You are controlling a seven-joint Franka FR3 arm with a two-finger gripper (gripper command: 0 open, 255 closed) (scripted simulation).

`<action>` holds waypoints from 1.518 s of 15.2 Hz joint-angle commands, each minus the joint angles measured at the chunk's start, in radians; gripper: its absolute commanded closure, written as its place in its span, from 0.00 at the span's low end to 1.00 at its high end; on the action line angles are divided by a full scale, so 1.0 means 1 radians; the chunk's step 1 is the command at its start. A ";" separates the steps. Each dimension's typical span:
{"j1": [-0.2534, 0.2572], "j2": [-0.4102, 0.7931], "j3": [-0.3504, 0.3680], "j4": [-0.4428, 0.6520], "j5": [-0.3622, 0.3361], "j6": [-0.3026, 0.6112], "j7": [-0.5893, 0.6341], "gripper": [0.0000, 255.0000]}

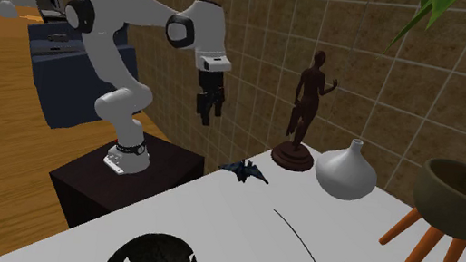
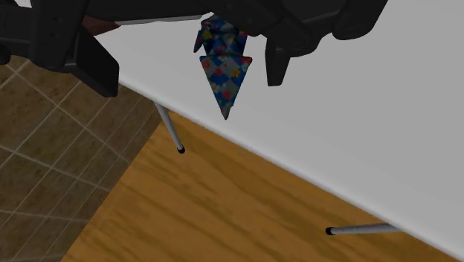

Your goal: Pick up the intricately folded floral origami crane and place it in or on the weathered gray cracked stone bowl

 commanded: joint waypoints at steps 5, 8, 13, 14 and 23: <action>0.008 0.227 -0.035 0.090 0.035 0.122 -0.052 0.00; 0.010 0.340 -0.047 0.148 0.061 0.168 -0.081 0.00; 0.009 0.429 -0.053 0.169 0.082 0.229 -0.102 0.00; 0.008 0.435 -0.053 0.162 0.082 0.242 -0.103 0.00; 0.008 0.458 -0.054 0.139 0.085 0.287 -0.105 0.00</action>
